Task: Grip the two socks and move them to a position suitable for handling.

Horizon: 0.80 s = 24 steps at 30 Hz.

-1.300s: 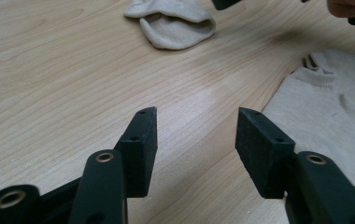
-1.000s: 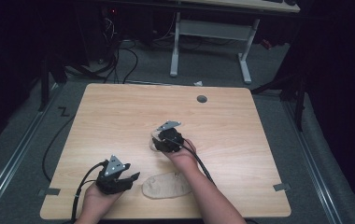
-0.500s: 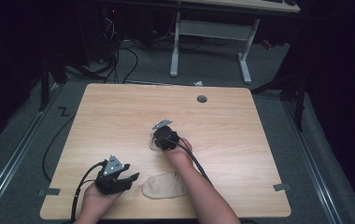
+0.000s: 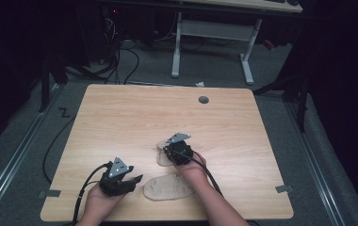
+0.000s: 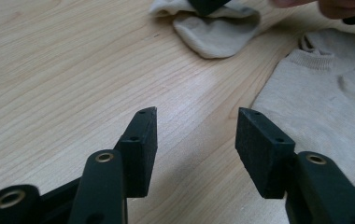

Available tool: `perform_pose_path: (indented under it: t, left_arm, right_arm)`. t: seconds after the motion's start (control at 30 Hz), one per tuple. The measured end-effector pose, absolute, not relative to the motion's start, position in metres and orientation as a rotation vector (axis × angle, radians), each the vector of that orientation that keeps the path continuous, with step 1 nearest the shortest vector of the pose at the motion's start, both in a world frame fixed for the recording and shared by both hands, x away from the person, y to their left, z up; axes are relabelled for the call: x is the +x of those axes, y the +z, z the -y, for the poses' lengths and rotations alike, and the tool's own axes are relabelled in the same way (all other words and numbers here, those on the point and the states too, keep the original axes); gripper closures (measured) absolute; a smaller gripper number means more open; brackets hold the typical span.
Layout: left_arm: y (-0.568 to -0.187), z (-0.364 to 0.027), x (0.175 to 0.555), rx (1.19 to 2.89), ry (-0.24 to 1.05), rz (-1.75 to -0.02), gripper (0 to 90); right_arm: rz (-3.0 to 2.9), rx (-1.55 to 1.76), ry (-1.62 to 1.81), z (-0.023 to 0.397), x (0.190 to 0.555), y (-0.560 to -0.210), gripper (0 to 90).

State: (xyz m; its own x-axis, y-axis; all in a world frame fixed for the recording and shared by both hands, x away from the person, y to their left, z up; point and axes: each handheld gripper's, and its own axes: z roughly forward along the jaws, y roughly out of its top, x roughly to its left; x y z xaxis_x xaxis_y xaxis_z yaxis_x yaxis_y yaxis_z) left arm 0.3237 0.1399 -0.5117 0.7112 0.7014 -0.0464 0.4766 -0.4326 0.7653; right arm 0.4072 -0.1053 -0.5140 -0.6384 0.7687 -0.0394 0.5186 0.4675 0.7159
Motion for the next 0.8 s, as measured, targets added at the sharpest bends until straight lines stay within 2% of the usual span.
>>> perform_pose_path:
  t: [0.3,0.8]
  left_arm:
    - [-0.514,-0.134,0.324,2.127,0.359,-0.896,48.9]
    - [-0.516,-0.132,0.324,2.131,0.356,-0.901,48.9]
  right_arm:
    - [-2.283,1.134,1.072,0.140,0.386,-0.505,84.5]
    - [-2.178,1.209,1.137,0.177,0.375,-0.499,82.4]
